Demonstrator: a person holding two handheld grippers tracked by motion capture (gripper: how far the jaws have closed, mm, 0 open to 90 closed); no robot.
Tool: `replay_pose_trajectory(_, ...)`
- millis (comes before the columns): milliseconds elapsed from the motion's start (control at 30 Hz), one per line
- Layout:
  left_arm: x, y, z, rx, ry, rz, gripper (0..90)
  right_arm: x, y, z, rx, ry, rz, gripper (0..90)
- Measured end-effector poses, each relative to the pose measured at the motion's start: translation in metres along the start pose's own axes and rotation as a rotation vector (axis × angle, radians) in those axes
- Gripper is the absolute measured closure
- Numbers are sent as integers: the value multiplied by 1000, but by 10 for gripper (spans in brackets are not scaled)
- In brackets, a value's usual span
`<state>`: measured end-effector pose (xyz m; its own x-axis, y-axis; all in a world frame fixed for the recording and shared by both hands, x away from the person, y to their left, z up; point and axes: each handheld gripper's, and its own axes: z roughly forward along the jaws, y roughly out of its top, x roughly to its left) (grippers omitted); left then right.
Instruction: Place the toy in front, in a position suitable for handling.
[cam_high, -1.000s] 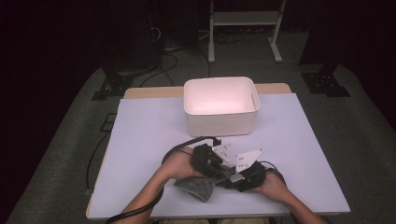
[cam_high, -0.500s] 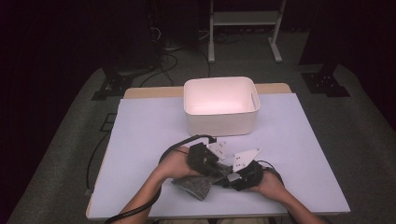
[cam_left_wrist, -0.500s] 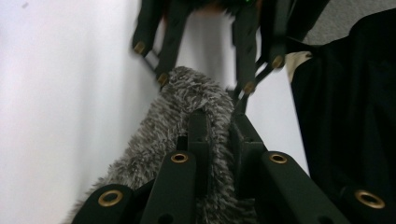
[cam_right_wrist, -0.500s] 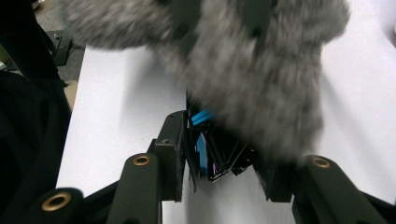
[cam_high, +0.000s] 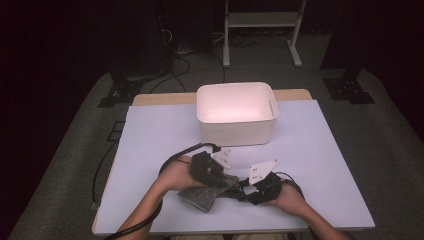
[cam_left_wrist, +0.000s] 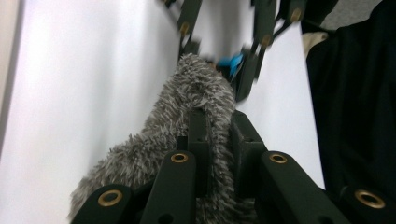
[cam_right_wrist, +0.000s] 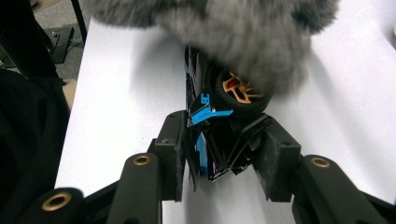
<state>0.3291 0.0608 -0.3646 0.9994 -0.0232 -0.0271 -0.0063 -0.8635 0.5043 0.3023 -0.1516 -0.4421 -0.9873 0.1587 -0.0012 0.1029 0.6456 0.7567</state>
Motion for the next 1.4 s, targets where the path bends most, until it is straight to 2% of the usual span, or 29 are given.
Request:
replay_pose_trajectory(333, 3, -45, -29, -6, 52, -98, 808, 0, 1, 0, 7, 1, -6, 570)
replay_pose_trajectory(433, 4, -53, -34, 5, 69, -113, 808, 0, 1, 0, 6, 4, 0, 571)
replay_pose_trajectory(467, 4, -55, -35, 3, 67, -124, 808, -1, 1, 0, 7, 5, 0, 571)
replay_pose_trajectory(600, 5, -57, -34, -11, 58, -126, 808, -1, 1, 0, 7, 8, 1, 570)
replay_pose_trajectory(733, 5, -50, -30, -20, 43, -108, 808, -2, 1, 0, 7, 15, 12, 570)
replay_pose_trajectory(1000, 5, -18, -11, -16, 3, -51, 808, -4, 0, 0, 4, 20, 9, 570)
replay_pose_trajectory(1267, 1, 29, 17, -2, -44, 54, 807, -3, 0, 0, 4, 15, 14, 570)
replay_pose_trajectory(1400, 0, 34, 19, 15, -46, 66, 807, -3, 0, 1, 1, 17, 12, 571)
